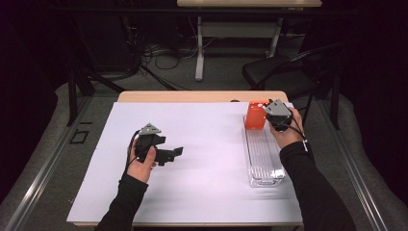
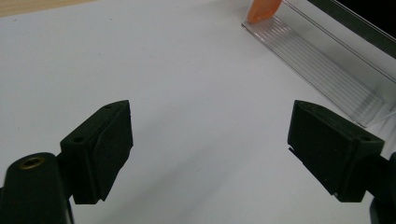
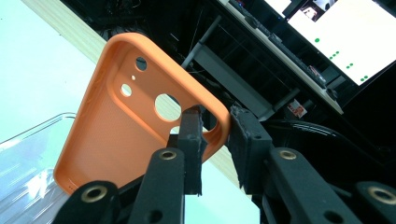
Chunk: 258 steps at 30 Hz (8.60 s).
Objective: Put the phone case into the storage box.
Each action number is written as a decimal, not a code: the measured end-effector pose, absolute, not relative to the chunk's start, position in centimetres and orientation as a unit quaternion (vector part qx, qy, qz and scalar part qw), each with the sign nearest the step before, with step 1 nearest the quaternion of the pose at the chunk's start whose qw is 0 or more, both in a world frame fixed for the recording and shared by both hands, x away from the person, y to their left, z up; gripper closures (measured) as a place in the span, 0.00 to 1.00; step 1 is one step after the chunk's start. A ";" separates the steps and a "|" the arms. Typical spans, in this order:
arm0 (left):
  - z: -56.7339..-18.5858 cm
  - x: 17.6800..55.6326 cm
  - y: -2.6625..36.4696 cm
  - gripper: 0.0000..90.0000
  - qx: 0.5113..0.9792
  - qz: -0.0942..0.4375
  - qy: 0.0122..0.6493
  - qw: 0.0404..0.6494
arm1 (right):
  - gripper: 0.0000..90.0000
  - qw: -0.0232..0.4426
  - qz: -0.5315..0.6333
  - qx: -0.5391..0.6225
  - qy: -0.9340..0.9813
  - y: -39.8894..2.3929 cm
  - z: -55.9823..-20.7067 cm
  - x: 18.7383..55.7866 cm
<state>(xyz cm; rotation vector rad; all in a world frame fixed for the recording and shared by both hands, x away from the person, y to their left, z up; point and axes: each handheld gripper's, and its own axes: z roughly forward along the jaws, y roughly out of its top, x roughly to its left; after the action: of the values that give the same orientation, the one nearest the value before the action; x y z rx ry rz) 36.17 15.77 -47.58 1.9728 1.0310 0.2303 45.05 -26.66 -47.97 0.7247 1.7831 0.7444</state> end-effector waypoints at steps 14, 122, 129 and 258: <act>-47.6 36.2 15.8 0.16 0.793 0.092 0.415 0.437 | 0.69 0.511 0.309 0.307 0.741 -26.7 -48.1 45.2; -45.8 36.1 17.1 0.16 0.774 0.089 0.403 0.481 | 0.00 0.322 0.470 0.391 0.723 -23.6 -43.4 33.6; -45.2 36.1 17.0 0.16 0.780 0.095 0.391 0.479 | 0.00 0.316 0.472 0.388 0.726 -23.0 -43.3 32.6; -47.7 30.6 26.6 0.16 0.762 0.151 0.384 0.500 | 0.00 0.297 0.479 0.406 0.720 -27.3 -51.6 24.7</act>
<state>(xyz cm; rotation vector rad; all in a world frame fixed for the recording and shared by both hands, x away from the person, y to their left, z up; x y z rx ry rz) 30.56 26.60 -47.66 1.8422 0.9287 0.3650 24.67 -27.30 -51.62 1.0790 1.9137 1.2724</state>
